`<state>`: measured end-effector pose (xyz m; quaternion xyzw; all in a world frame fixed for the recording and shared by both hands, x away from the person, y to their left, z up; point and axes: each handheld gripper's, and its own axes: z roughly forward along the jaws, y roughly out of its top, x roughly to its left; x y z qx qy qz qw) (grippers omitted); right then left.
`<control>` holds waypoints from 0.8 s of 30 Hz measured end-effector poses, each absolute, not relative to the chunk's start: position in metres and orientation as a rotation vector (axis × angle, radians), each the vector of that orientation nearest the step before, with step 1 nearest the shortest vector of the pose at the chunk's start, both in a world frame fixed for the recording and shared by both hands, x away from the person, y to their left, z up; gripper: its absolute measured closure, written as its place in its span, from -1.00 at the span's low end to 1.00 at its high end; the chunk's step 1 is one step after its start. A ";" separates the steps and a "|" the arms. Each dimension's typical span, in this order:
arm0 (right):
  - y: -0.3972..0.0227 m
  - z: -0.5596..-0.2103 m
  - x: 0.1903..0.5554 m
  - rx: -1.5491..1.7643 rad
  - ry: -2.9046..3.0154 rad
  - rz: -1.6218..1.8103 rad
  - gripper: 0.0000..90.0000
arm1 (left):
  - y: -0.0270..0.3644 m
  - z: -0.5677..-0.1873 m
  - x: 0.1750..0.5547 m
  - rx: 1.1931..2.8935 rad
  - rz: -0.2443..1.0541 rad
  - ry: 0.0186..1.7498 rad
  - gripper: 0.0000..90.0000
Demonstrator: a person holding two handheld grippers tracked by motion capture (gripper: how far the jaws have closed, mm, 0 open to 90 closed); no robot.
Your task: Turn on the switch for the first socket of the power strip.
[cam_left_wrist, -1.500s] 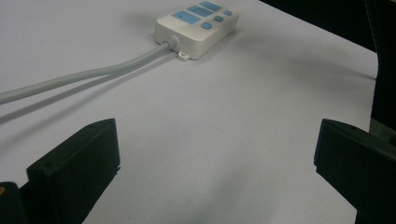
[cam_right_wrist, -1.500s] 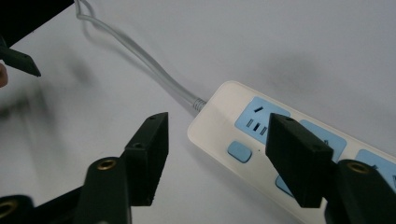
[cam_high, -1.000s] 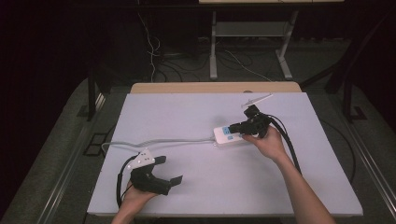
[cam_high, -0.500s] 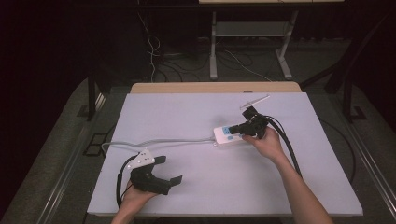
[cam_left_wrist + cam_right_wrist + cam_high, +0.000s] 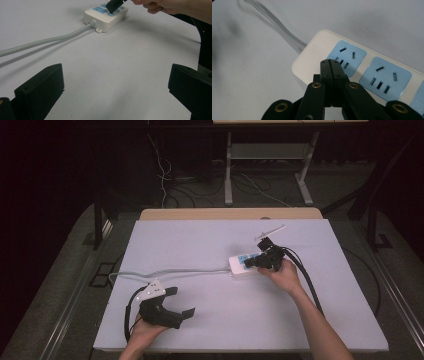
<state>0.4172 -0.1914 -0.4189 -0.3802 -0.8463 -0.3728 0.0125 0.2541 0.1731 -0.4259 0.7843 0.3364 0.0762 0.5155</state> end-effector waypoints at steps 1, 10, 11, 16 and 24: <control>-0.192 -0.419 0.417 -1.190 -2.627 -1.171 0.99 | 0.173 -0.426 0.254 1.883 0.182 0.809 -1.00; -0.194 -0.423 0.415 -1.169 -2.632 -1.204 1.00 | 0.173 -0.426 0.254 1.883 0.182 0.808 -1.00; -0.194 -0.423 0.415 -1.169 -2.632 -1.204 1.00 | 0.173 -0.426 0.254 1.883 0.182 0.808 -1.00; -0.195 -0.425 0.413 -1.159 -2.644 -1.222 1.00 | 0.172 -0.426 0.254 1.883 0.180 0.807 -1.00; -0.193 -0.426 0.408 -1.172 -2.720 -1.248 1.00 | 0.171 -0.426 0.253 1.880 0.180 0.810 -1.00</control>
